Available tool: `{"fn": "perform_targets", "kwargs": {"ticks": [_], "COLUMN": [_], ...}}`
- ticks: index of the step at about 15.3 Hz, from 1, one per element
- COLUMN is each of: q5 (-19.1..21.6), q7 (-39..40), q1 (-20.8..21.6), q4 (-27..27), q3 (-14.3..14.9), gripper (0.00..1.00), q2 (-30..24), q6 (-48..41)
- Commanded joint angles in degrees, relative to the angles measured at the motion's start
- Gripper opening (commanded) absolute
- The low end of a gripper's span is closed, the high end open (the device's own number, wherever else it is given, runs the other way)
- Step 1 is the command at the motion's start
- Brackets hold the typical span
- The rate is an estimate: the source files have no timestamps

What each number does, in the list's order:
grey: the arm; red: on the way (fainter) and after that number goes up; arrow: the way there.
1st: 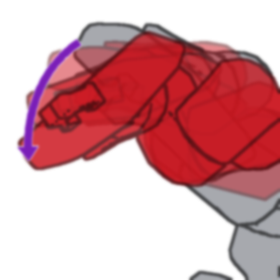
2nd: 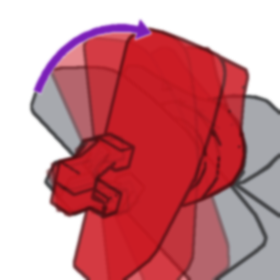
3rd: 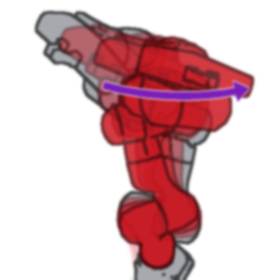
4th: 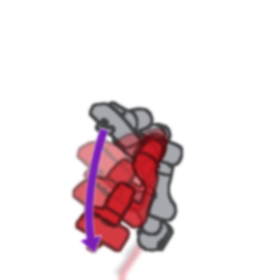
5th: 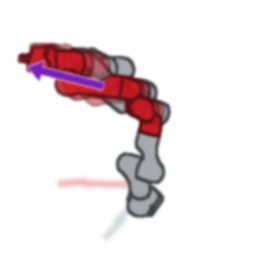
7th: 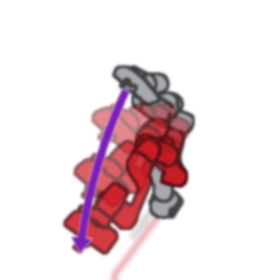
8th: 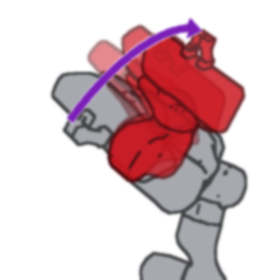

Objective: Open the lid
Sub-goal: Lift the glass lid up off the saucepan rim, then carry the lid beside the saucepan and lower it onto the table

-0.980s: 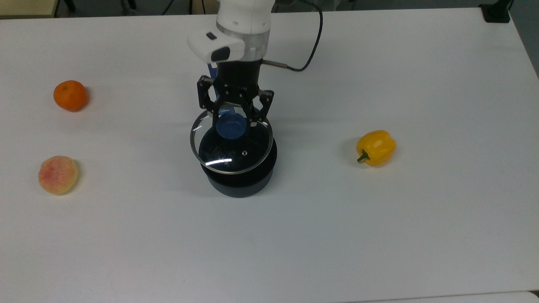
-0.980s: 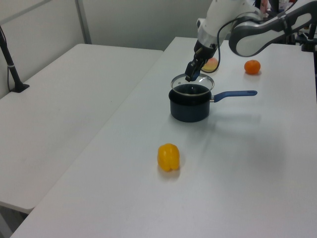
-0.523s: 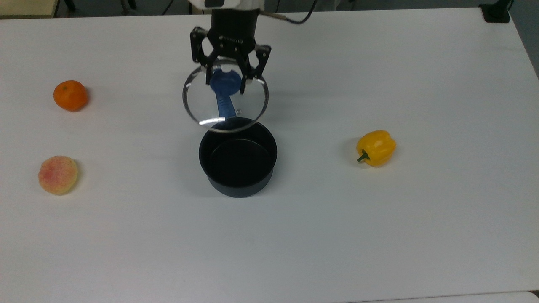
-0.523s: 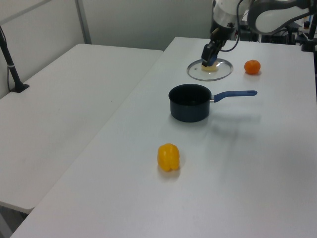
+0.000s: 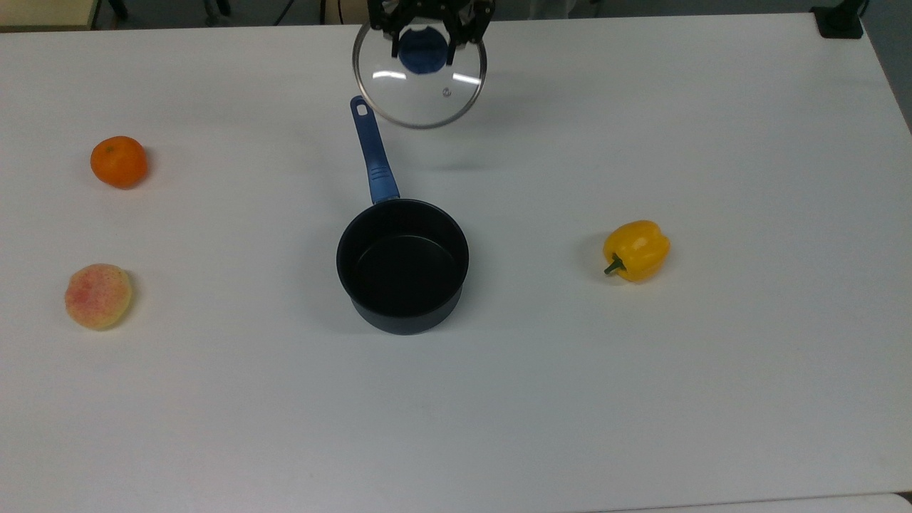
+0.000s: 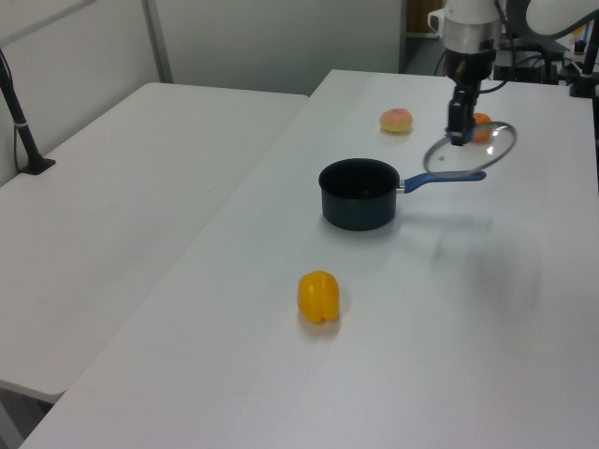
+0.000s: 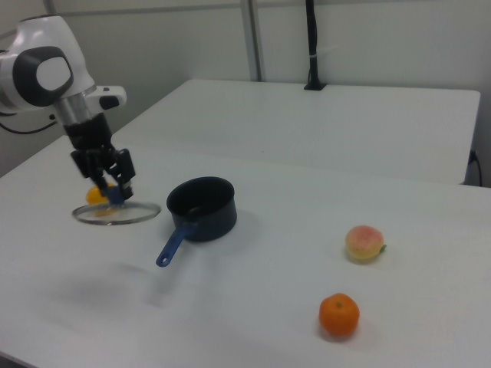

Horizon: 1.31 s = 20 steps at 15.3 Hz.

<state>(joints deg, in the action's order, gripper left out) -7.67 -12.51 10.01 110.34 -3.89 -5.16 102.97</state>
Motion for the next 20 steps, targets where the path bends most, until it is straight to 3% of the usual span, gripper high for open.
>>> {"fn": "perform_targets", "kwargs": {"ticks": [1, 4, 8, 12, 20], "q5": [4.2, 4.2, 4.2, 4.1, 3.4], "q7": [7.9, 7.9, 7.2, 0.8, -2.7], "q1": [0.1, -0.3, -0.4, -0.6, -1.9], "q4": [3.8, 9.2, 15.8, 20.4, 23.9], "q3": [-0.1, -1.7, -2.1, -5.1, -5.1], "gripper": [0.02, 0.02, 0.02, 0.02, 0.02], "q2": [-2.8, -3.0, -3.1, -2.4, 0.1], "q6": [-5.8, -3.4, 6.4, 18.1, 30.2]}}
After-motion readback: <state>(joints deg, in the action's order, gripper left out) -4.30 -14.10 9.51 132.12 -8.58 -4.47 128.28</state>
